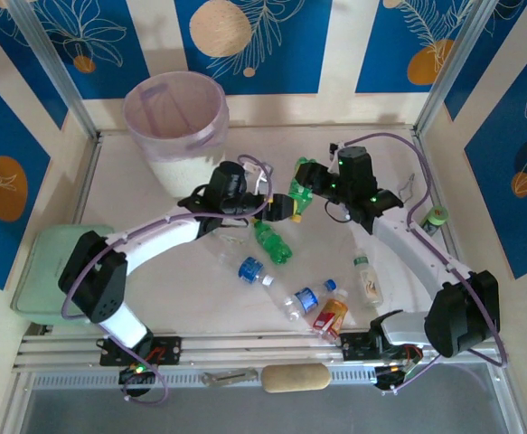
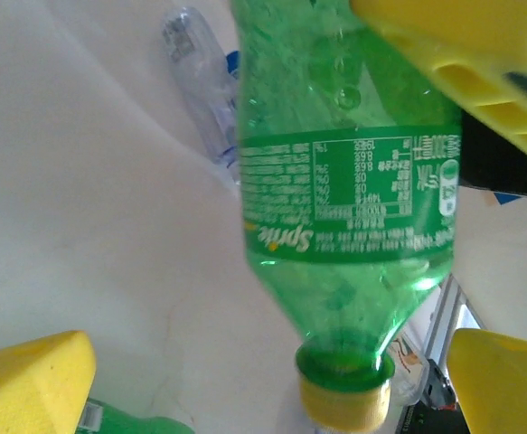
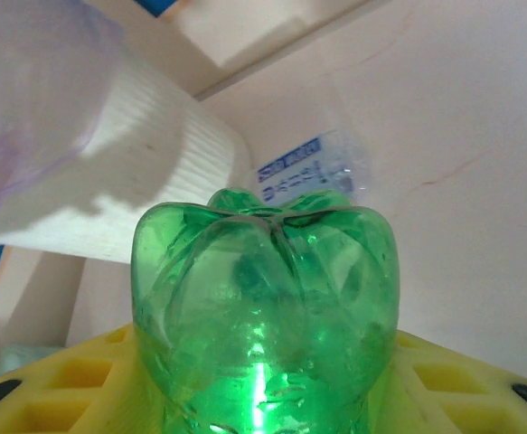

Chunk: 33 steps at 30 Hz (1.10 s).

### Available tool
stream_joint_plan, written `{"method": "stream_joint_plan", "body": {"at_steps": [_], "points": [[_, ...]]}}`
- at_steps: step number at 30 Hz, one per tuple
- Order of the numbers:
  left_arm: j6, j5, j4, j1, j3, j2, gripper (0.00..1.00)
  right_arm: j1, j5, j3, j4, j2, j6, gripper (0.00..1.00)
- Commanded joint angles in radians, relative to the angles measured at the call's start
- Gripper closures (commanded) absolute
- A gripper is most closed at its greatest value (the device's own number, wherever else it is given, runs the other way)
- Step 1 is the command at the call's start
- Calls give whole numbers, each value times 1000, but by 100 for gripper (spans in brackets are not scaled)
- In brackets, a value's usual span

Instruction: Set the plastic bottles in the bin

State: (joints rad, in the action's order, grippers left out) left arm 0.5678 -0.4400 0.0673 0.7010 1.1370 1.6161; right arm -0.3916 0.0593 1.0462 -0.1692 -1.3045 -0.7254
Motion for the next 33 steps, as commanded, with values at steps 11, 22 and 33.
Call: {"method": "stream_joint_plan", "body": {"at_steps": [11, 22, 33], "points": [[-5, -46, 35, 12, 79, 52, 5, -98, -18, 49, 84, 8, -20, 50], [1, -62, 48, 12, 75, 44, 32, -110, -11, 52, 87, -14, -21, 50], [0, -56, 53, 12, 74, 36, 49, -86, -31, 49, 100, -2, -58, 22]]}}
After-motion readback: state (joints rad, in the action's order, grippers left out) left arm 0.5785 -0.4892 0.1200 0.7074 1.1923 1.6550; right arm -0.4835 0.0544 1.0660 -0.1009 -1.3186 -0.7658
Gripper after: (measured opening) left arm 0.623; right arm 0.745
